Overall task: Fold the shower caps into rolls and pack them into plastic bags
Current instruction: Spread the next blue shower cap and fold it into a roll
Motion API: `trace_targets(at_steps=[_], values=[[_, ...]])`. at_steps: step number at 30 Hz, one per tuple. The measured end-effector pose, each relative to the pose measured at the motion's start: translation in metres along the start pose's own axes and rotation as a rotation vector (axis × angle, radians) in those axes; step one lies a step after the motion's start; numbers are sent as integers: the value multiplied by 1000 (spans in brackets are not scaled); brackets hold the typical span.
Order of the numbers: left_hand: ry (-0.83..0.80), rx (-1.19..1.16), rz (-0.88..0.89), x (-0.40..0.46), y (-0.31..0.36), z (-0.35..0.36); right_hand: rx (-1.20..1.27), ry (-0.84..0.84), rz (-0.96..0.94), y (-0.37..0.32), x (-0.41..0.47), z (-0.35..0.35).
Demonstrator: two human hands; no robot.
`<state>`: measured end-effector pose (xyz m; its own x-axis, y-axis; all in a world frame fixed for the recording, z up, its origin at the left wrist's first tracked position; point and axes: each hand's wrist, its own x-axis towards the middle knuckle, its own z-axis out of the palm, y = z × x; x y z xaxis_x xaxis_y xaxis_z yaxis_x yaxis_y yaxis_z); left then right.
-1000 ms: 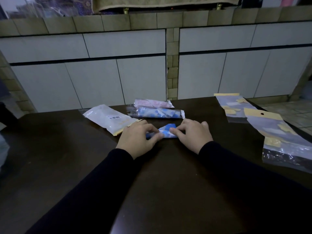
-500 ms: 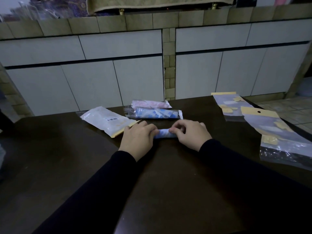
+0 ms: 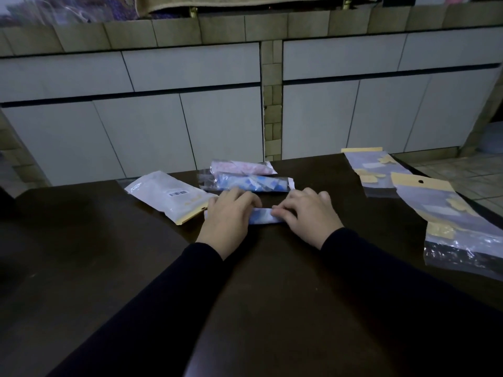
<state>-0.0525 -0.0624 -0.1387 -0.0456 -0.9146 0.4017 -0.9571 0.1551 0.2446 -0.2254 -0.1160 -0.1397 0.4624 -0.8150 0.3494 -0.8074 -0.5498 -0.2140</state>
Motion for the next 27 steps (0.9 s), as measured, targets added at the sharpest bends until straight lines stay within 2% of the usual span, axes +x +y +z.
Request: trace_targets(at_steps=[5, 8, 11, 16, 23, 27], values=[[-60, -255, 16, -1, -5, -2, -3, -102, -8, 2, 1, -5], [-130, -231, -3, -3, -2, -4, -50, -88, -40, -1, 4, -5], [-85, -188, -21, -4, 2, -4, -94, -86, -59, -1, 5, -3], [-39, -115, 11, -6, 7, -5, -18, -130, -80, 3, 2, -5], [63, 69, 147, -11, 11, -3, -126, -84, -116, -1, -18, -17], [151, 77, 194, -10, 27, 2, -225, -16, 40, 13, -36, -39]])
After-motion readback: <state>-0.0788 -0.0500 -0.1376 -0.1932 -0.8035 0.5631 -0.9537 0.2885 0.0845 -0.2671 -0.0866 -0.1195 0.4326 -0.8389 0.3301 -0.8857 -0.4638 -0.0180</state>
